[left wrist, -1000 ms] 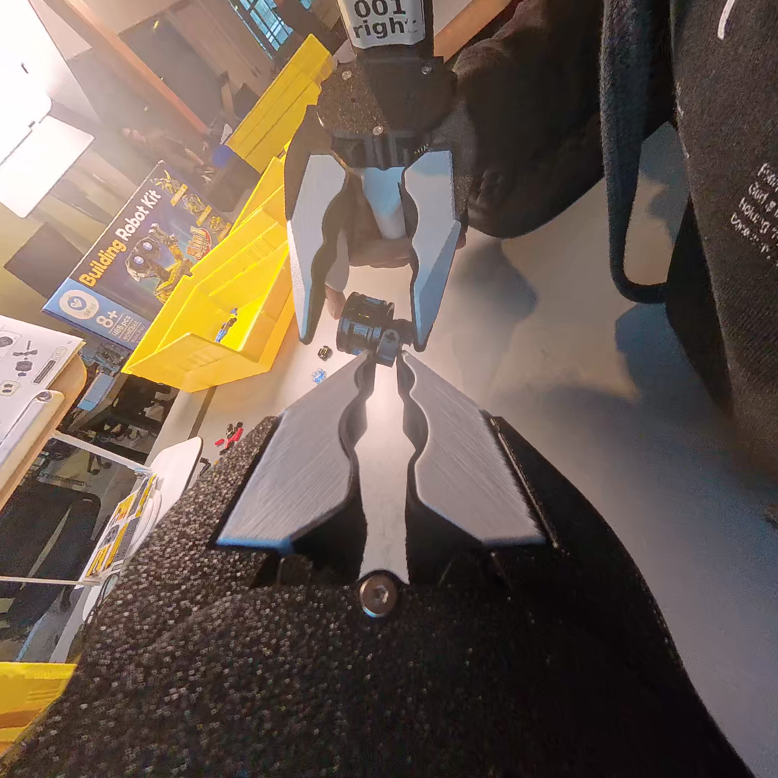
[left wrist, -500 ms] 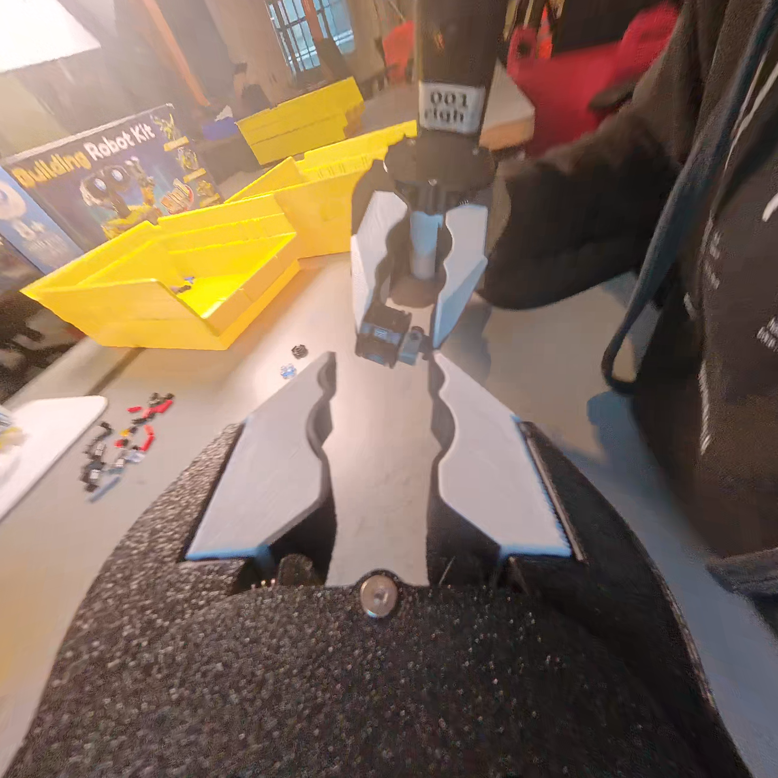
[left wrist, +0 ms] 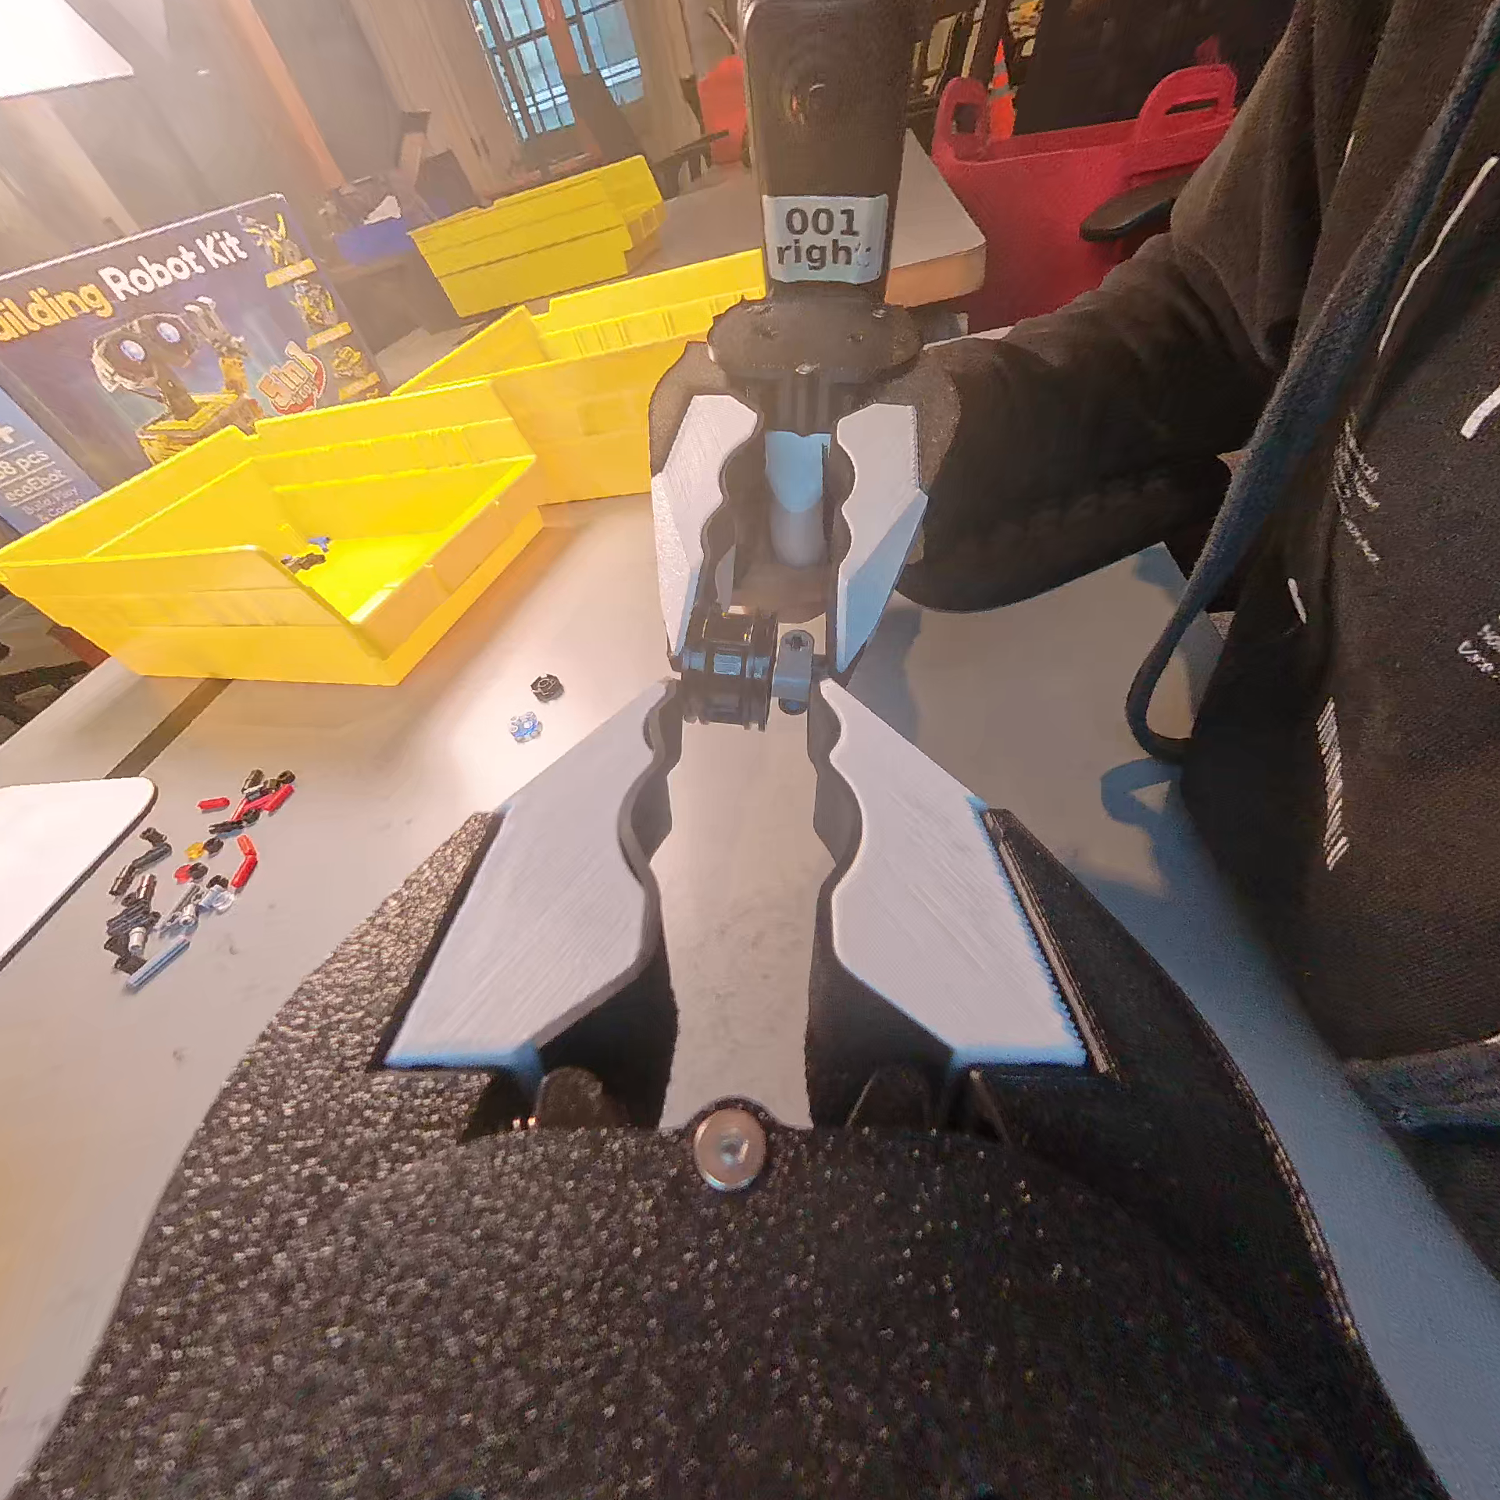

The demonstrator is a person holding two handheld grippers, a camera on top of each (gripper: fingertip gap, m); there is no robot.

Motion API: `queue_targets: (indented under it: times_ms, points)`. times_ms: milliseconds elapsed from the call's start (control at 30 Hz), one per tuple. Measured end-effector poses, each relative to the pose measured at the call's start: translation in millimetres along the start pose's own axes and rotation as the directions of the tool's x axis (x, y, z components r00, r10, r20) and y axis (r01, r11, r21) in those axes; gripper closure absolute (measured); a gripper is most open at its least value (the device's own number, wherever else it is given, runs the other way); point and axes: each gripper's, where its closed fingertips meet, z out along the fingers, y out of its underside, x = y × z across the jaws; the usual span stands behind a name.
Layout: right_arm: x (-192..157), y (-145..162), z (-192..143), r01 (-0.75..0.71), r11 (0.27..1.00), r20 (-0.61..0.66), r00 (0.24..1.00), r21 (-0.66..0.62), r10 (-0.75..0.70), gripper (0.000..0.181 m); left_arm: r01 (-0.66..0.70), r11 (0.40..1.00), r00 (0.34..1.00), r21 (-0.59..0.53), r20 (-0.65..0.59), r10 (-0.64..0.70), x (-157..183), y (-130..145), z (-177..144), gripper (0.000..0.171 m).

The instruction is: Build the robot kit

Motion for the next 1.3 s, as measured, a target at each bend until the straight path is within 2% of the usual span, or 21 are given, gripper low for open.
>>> queue_targets:
  times_ms: [267, 400, 567, 1133, 1300]
  points:
    - [9.0, -0.3, 0.6, 0.005, 1.0, -0.065, 0.998, -0.03, -0.007, 0.145, 0.031, 1.0, 0.999, 0.005, 0.031, -0.031, -7.6, 0.8, -1.2, 0.142]
    - [6.9, -1.8, -0.6, -0.023, 1.0, -0.042, 0.999, -0.019, 0.022, 0.146, 0.03, 0.999, 0.999, 0.026, 0.016, -0.03, -3.9, -0.8, -1.3, 0.141]
    - [1.9, -5.6, -0.3, -0.048, 0.999, -0.005, 0.999, 0.004, 0.048, 0.146, 0.048, 0.998, 0.998, 0.032, -0.029, -0.047, 3.3, -1.7, 1.1, 0.132]
    - [5.7, -8.0, 3.4, -0.179, 0.984, -0.009, 0.984, 0.02, 0.179, 0.148, 0.149, 0.988, 0.988, 0.034, -0.036, -0.148, -2.9, -1.9, -2.8, 0.138]
    - [3.8, 0.8, 5.9, -0.171, 0.985, -0.017, 0.985, -0.028, 0.17, 0.147, 0.14, 0.99, 0.99, -0.011, -0.027, -0.14, -1.7, 7.1, -1.7, 0.139]
